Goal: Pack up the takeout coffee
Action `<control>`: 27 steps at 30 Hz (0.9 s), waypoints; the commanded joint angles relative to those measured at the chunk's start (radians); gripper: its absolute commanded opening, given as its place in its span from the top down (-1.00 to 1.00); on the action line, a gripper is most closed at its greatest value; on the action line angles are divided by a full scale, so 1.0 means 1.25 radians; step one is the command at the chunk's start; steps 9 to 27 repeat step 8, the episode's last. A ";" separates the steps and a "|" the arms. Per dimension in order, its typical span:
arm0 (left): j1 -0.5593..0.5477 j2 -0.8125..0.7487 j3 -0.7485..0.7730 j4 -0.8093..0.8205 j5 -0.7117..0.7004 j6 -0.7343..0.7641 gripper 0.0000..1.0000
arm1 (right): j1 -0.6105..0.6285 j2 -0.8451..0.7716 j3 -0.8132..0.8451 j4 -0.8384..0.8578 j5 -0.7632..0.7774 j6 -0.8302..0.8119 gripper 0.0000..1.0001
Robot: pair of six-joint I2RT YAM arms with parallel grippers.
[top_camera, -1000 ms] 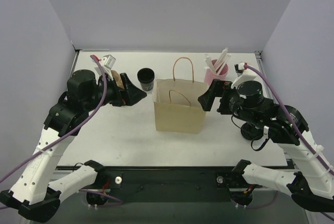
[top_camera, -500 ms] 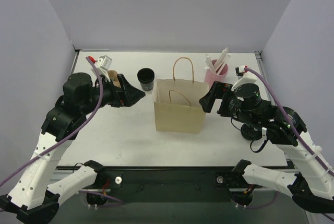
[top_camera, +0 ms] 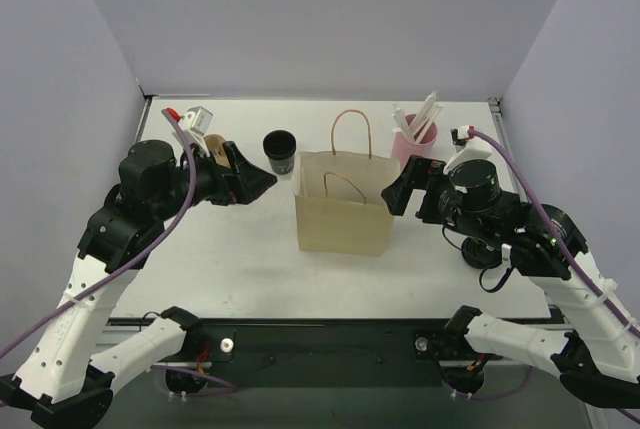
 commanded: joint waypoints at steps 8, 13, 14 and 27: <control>0.004 -0.017 0.002 0.024 -0.008 0.001 -0.94 | 0.003 -0.010 0.005 0.002 0.026 0.002 -1.00; 0.004 -0.017 0.002 0.024 -0.008 0.001 -0.94 | 0.003 -0.010 0.005 0.002 0.026 0.002 -1.00; 0.004 -0.017 0.002 0.024 -0.008 0.001 -0.94 | 0.003 -0.010 0.005 0.002 0.026 0.002 -1.00; 0.004 -0.017 0.002 0.024 -0.008 0.001 -0.94 | 0.003 -0.010 0.005 0.002 0.026 0.002 -1.00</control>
